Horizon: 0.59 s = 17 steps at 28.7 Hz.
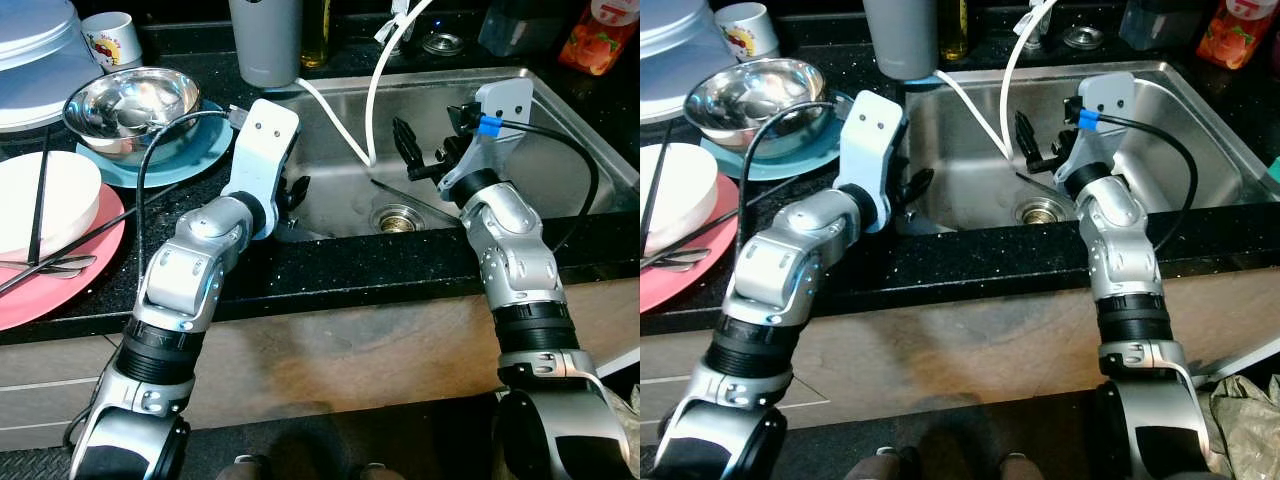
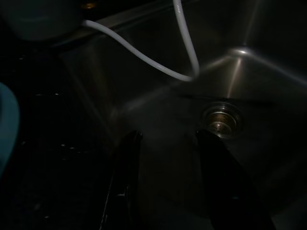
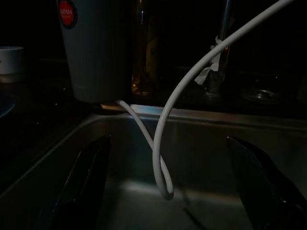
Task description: Kitchen organization
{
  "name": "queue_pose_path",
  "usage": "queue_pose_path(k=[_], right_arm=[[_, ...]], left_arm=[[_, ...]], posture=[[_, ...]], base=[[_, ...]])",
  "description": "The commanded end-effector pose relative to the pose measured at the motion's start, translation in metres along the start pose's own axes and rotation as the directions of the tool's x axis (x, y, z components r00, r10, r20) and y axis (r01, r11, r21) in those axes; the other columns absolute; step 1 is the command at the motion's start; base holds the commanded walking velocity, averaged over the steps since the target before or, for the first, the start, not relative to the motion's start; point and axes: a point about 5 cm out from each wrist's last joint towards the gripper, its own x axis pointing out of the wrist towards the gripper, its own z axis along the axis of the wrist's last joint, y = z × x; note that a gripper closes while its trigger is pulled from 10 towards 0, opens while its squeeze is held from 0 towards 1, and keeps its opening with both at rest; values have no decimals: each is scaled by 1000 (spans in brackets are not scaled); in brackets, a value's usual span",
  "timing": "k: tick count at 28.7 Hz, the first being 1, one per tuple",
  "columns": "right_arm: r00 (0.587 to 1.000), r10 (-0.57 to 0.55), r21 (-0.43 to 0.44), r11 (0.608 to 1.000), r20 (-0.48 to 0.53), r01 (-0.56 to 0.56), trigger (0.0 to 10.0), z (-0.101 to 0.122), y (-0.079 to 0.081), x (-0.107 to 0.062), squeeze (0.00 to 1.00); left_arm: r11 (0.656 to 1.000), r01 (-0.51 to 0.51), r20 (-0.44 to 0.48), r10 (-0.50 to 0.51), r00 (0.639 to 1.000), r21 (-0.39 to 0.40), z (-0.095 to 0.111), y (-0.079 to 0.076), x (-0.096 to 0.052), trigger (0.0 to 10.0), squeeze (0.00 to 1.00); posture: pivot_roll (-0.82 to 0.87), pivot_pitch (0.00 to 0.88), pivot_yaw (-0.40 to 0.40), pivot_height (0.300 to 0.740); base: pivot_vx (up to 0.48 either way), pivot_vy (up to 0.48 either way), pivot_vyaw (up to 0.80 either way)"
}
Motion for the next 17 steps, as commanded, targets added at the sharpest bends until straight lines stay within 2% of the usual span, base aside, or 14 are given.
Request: queue_pose_path(k=[1,6,9,10,13,15,17], right_arm=[[1000,-2,7,1000,-4,2,10000,-2,1,-2,0],[1000,-3,13,1000,12,3,10000,1,2,-1,0],[999,-6,29,1000,34,5,10000,5,2,1,0],[999,-6,29,1000,34,5,10000,5,2,1,0],[999,-5,35,999,41,4,10000,6,2,1,0],[999,-5,35,999,41,4,10000,6,2,1,0],[999,-4,39,999,41,2,10000,6,3,1,0]], left_arm=[[1000,2,17,-2,1000,3,3,0,-1,10000,0],[1000,-10,79,9,997,7,12,0,-1,10000,0],[998,-59,204,52,977,28,32,6,-3,10000,0],[998,-59,204,52,977,28,32,6,-3,10000,0],[966,-221,226,188,956,134,39,24,-6,10000,0],[966,-221,226,188,956,134,39,24,-6,10000,0],[935,-284,182,248,952,214,34,37,-7,10000,0]], posture=[[8,149,21,740],[8,149,20,740],[9,155,19,740],[9,155,19,740],[12,159,15,740],[12,159,15,740],[17,165,14,740]], base=[[0,0,0],[0,0,0],[0,0,0],[0,0,0],[0,0,0],[0,0,0],[0,0,0]])
